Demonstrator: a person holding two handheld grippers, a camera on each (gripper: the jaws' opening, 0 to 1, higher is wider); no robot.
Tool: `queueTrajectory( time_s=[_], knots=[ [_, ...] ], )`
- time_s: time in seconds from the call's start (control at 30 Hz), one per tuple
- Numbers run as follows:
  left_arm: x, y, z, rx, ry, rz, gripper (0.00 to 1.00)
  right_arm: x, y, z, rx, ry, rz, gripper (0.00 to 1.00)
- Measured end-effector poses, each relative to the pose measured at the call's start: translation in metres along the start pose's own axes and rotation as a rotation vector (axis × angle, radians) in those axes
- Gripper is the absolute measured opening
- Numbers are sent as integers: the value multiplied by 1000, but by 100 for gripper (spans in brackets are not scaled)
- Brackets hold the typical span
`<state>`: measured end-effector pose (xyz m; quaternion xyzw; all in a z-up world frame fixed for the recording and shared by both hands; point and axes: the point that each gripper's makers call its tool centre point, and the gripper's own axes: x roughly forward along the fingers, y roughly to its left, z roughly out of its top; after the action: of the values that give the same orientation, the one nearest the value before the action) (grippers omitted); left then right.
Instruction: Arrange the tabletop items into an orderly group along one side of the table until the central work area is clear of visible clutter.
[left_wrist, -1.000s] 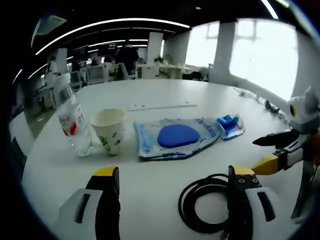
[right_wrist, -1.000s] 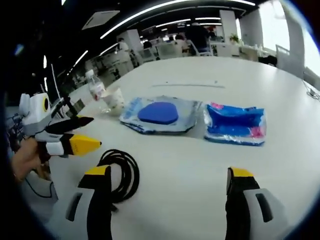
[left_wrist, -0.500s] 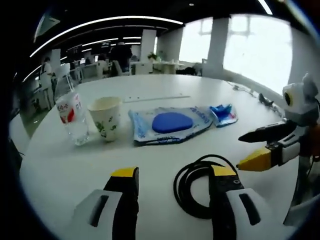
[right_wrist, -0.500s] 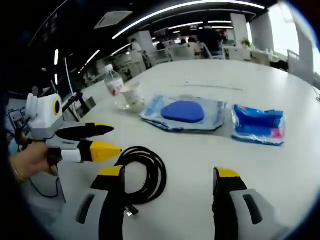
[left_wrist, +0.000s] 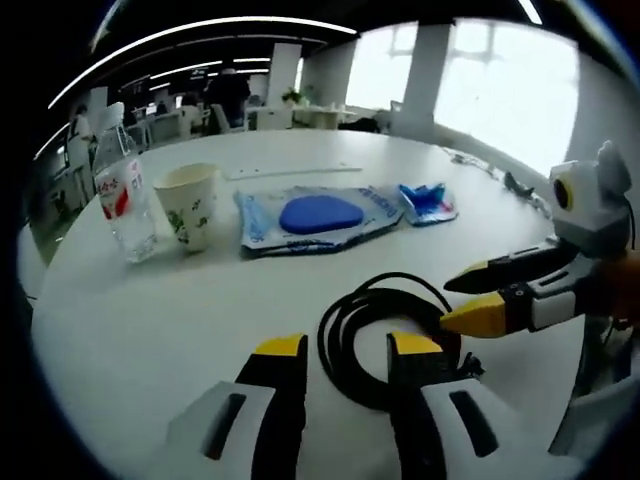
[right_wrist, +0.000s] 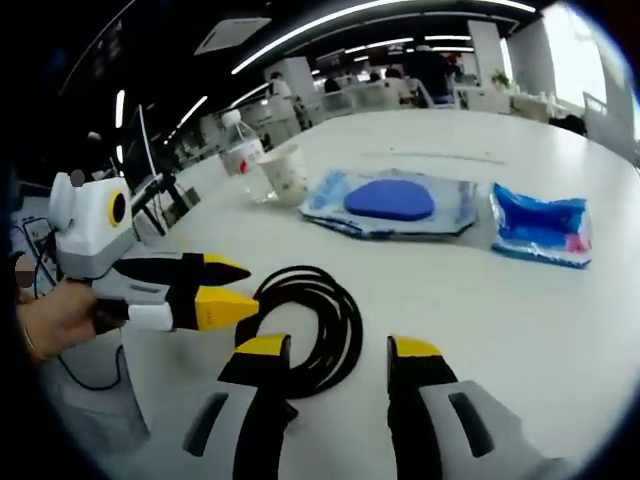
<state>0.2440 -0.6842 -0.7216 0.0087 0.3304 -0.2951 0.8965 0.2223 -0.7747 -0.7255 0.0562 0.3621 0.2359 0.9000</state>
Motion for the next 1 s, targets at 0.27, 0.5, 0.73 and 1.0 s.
queueTrajectory(
  time_s=[0.27, 0.5, 0.73, 1.0],
  knots=[
    [1, -1, -15, -89, 23, -3, 13, 4, 6, -4, 32, 4, 21, 18],
    [2, -1, -16, -127, 18, 5, 8, 6, 2, -6, 40, 6, 0, 11],
    [3, -1, -15, -158, 18, 22, 7, 6, 2, -5, 28, 7, -12, 9],
    [1, 0, -14, -197, 29, 16, 5, 3, -1, 0, 66, -13, -1, 1]
  ],
)
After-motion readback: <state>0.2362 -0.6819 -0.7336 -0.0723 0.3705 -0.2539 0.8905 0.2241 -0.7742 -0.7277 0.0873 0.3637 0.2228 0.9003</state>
